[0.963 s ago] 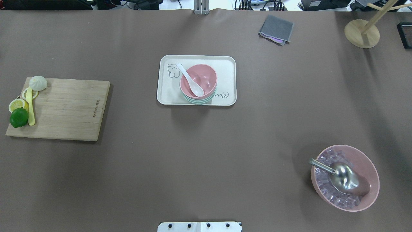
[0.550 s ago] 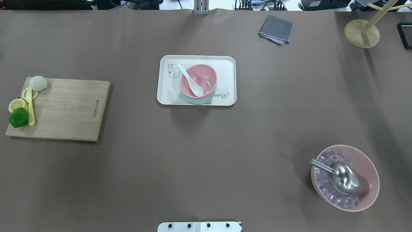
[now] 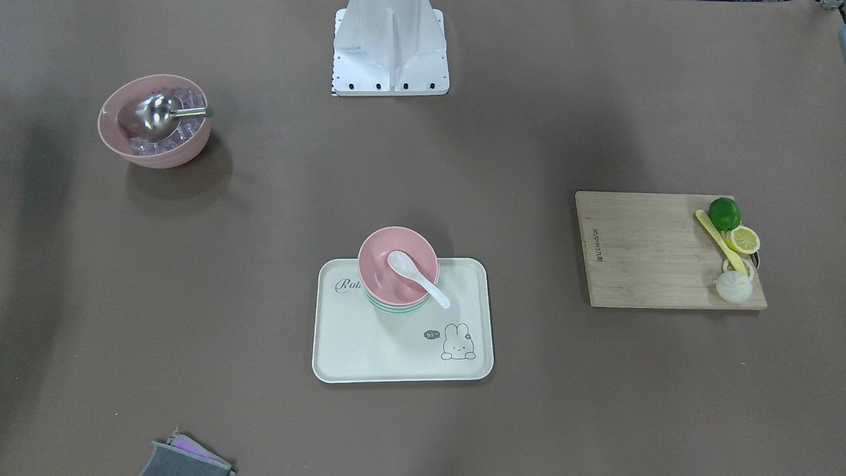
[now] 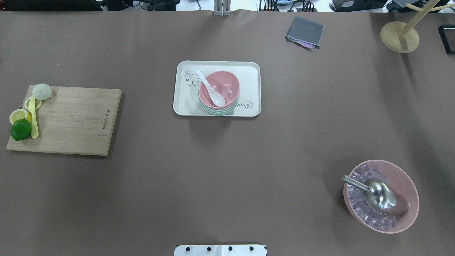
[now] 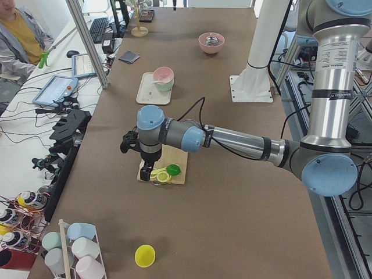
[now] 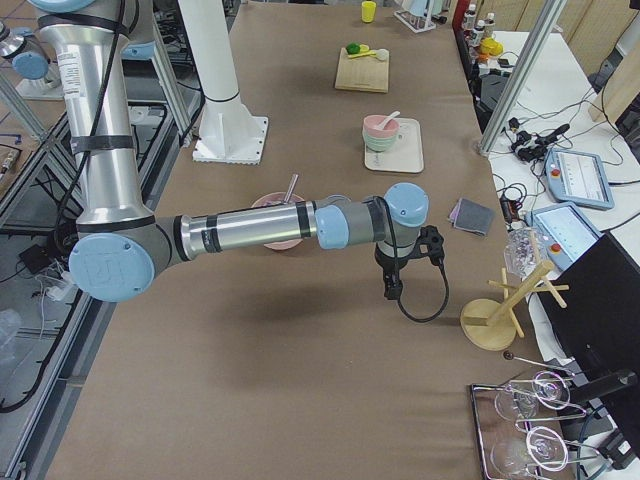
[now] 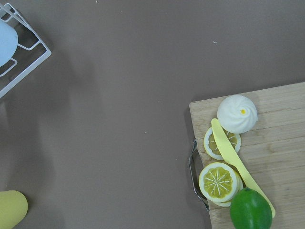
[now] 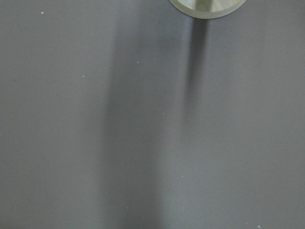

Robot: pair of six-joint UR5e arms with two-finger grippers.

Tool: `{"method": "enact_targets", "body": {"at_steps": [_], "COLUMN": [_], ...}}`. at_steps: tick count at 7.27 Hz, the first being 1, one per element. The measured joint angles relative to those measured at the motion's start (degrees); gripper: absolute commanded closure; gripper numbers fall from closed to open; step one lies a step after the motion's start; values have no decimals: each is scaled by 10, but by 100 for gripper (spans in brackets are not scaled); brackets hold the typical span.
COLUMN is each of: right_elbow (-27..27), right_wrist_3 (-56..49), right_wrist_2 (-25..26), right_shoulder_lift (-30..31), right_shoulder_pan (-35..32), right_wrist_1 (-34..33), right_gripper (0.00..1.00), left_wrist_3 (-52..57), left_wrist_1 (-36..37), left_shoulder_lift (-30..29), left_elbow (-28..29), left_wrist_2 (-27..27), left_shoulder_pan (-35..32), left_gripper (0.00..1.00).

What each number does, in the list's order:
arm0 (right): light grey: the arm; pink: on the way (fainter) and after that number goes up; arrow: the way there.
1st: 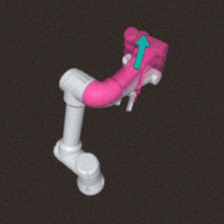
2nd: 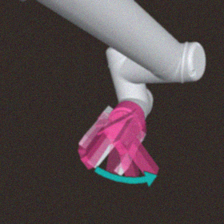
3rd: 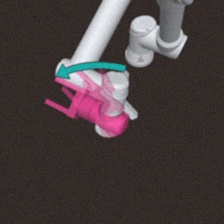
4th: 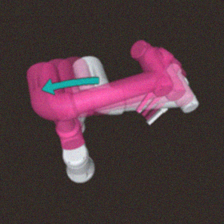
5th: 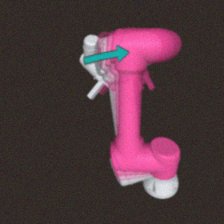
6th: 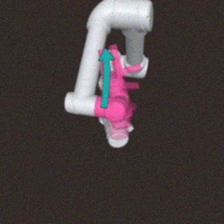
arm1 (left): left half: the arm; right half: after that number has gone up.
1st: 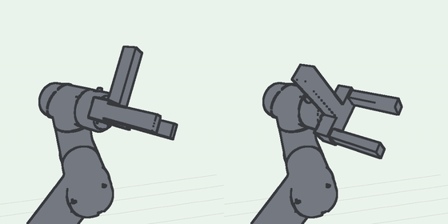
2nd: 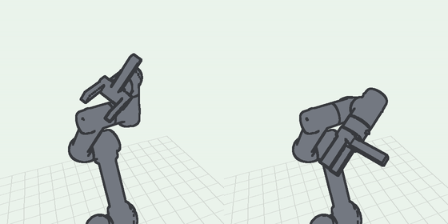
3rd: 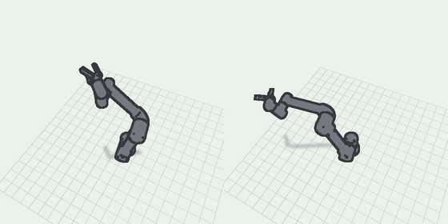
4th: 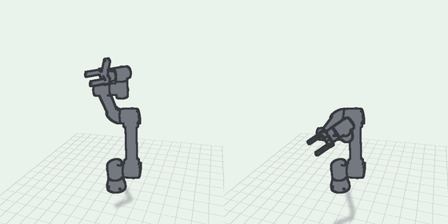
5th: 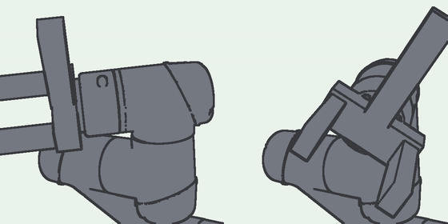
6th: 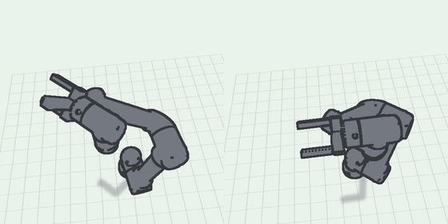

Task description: Stack pink bowl on green and place spoon

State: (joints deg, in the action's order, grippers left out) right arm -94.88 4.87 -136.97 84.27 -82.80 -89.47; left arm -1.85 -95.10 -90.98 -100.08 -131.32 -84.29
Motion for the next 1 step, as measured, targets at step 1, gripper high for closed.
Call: {"method": "enact_targets", "body": {"at_steps": [1], "right_elbow": [-1], "right_wrist_3": [0], "right_wrist_2": [-1], "right_shoulder_lift": [1], "right_shoulder_pan": [0], "right_wrist_1": [0], "right_gripper": [0], "left_wrist_3": [0], "left_wrist_1": [0], "left_shoulder_lift": [0], "left_elbow": [-1], "left_wrist_2": [0], "left_shoulder_pan": [0], "left_gripper": [2]}}
